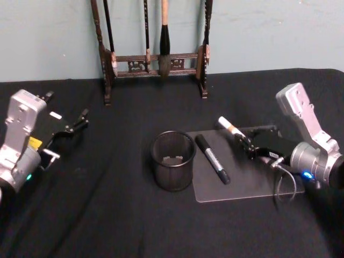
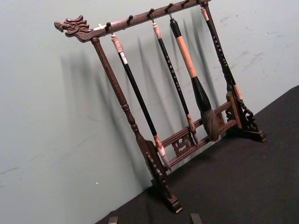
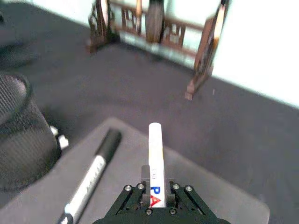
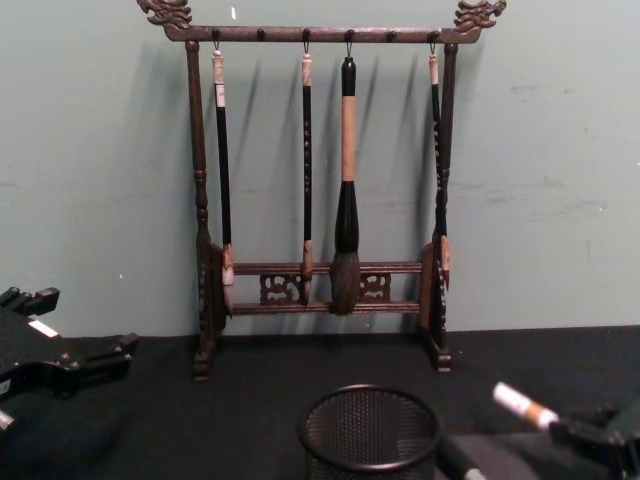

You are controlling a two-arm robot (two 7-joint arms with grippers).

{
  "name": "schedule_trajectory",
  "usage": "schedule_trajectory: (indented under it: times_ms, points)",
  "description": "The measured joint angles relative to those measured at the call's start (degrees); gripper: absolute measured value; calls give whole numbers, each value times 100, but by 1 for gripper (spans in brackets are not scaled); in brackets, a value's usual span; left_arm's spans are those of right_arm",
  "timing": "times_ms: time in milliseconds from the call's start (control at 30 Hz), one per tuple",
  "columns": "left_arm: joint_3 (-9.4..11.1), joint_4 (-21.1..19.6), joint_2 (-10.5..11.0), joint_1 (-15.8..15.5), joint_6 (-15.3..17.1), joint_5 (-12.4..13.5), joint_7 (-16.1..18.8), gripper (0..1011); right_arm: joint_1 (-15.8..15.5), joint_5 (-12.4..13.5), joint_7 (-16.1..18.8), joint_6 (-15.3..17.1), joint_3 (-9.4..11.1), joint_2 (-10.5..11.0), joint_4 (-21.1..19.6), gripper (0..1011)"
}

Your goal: Pick up the water-based marker from the table and place it into the pen holder.

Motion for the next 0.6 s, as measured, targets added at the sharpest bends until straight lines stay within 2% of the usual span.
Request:
schedule_trajectory:
  times_ms: [100, 200, 333, 367, 433, 467, 500, 600]
  points:
    - [0, 0, 0, 0, 0, 0, 0, 1001, -49, -1, -34, -260, 64, -27, -77, 171]
    - [0, 0, 0, 0, 0, 0, 0, 1001, -126, 11, -55, -780, 179, -106, -183, 171]
    - [0, 0, 0, 0, 0, 0, 0, 1001, -174, 56, -35, -1303, 259, -229, -222, 171]
    - [0, 0, 0, 0, 0, 0, 0, 1001, -188, 84, 4, -1584, 287, -296, -223, 171]
    - [0, 0, 0, 0, 0, 0, 0, 1001, -196, 109, 49, -1831, 305, -364, -216, 171]
    - [0, 0, 0, 0, 0, 0, 0, 1001, -196, 143, 117, -2087, 312, -443, -190, 171]
    - [0, 0, 0, 0, 0, 0, 0, 1001, -196, 143, 117, -2087, 312, -443, -190, 171]
    - [0, 0, 0, 0, 0, 0, 0, 1001, -146, 252, 368, -2622, 275, -650, -83, 171]
